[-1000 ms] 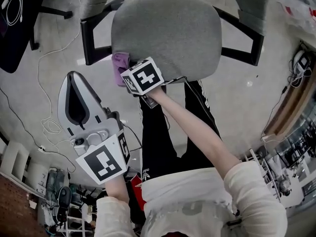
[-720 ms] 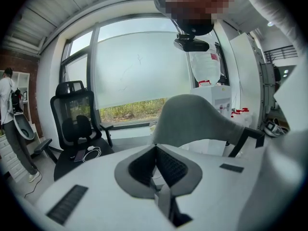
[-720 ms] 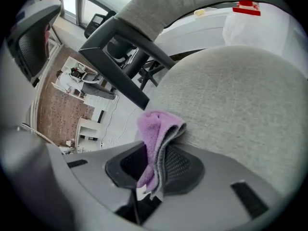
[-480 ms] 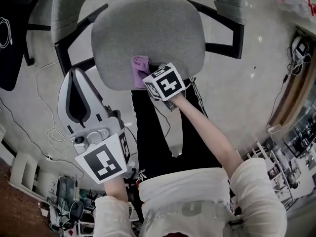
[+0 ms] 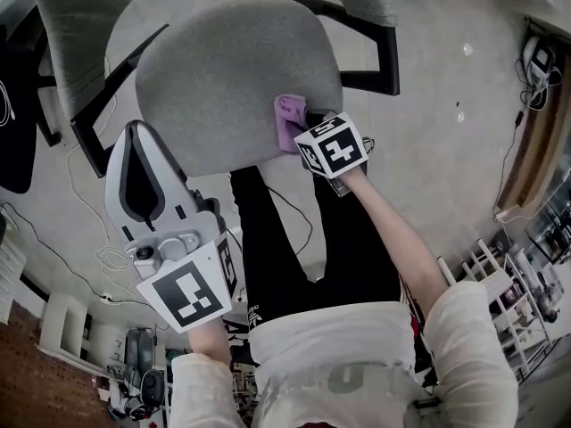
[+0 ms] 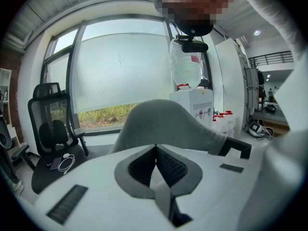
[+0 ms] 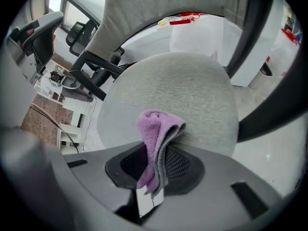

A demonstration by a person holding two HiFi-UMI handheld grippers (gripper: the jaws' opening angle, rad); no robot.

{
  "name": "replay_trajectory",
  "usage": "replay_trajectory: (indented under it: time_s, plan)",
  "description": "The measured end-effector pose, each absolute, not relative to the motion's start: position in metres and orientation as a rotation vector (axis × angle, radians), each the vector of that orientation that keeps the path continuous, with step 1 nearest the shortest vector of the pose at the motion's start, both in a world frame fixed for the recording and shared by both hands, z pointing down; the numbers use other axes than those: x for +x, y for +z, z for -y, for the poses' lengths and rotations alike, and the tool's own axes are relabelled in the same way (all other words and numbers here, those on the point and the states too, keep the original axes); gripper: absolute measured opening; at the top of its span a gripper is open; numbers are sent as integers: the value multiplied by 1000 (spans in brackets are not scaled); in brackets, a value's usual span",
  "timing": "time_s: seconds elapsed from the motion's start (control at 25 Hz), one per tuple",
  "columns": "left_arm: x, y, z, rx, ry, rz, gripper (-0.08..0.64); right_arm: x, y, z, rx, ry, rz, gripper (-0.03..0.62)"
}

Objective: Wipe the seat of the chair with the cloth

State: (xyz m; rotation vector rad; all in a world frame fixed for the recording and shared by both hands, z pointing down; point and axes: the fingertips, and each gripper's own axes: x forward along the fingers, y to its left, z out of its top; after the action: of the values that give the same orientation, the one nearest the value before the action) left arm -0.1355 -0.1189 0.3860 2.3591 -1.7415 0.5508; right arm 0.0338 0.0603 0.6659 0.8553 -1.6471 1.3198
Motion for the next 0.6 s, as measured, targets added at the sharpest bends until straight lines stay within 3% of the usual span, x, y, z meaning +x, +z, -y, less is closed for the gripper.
replay_trajectory:
  time_s: [0.6]
  plan:
    - [-101,392,122,2378,560,1704,12,138,667,-72,1019,1329,1479,89]
